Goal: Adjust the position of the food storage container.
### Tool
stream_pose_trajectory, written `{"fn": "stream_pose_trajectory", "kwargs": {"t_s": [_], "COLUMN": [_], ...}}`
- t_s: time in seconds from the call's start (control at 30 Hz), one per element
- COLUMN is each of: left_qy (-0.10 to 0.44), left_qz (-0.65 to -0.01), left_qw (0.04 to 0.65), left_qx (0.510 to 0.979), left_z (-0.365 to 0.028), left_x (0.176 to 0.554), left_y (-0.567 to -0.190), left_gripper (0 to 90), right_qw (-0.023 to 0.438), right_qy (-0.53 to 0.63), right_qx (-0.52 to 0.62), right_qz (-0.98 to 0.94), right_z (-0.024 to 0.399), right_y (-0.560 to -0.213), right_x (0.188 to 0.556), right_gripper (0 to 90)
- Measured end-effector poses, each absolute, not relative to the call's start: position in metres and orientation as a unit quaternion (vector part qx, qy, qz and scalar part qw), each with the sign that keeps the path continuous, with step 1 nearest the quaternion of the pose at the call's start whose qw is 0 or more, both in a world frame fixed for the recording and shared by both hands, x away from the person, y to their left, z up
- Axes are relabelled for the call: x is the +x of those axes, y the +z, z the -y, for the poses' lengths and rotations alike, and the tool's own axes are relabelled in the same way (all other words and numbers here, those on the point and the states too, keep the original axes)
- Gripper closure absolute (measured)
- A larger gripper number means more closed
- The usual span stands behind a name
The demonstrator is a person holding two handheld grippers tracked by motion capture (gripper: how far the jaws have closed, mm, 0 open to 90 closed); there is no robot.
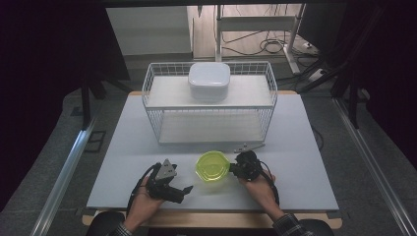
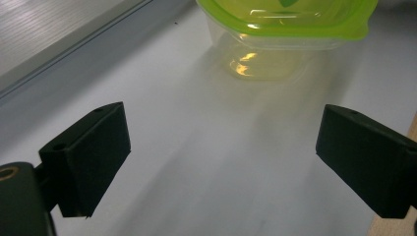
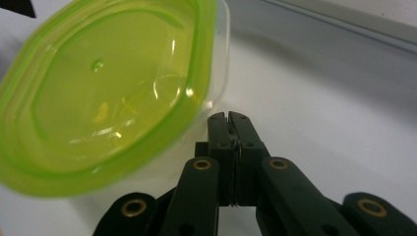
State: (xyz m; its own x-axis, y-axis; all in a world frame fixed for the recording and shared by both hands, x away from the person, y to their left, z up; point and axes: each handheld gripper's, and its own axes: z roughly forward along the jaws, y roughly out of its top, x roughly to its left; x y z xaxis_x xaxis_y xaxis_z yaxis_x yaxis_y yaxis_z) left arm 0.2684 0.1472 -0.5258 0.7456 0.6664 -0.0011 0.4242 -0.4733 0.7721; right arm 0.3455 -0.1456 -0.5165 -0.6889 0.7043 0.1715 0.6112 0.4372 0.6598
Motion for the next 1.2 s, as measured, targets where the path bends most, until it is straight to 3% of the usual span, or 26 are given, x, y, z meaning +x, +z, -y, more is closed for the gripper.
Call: {"fn": "stream_pose_trajectory", "kwargs": {"t_s": [0.33,0.63,0.93,1.2], "left_qy": [0.149,0.138,0.148,0.15], "left_qz": [-0.325,-0.335,-0.329,-0.328], "left_qw": [0.396,0.393,0.39,0.392], "left_qx": [0.846,0.845,0.848,0.847], "left_z": [-0.149,-0.154,-0.154,-0.154], "left_x": [0.268,0.27,0.27,0.269], "left_y": [-0.525,-0.522,-0.524,-0.524], "left_gripper": [6.1,6.9,6.5,6.2], "right_qw": [0.114,0.152,0.147,0.128], "right_qy": [0.35,0.365,0.387,0.389], "right_qx": [0.374,0.343,0.325,0.323], "right_qz": [-0.851,-0.852,-0.85,-0.853], "right_z": [0.158,0.172,0.184,0.187], "right_y": [-0.51,-0.496,-0.493,-0.494], "right_x": [0.346,0.333,0.328,0.328], "right_gripper": [74.2,45.9,16.4,6.7]}}
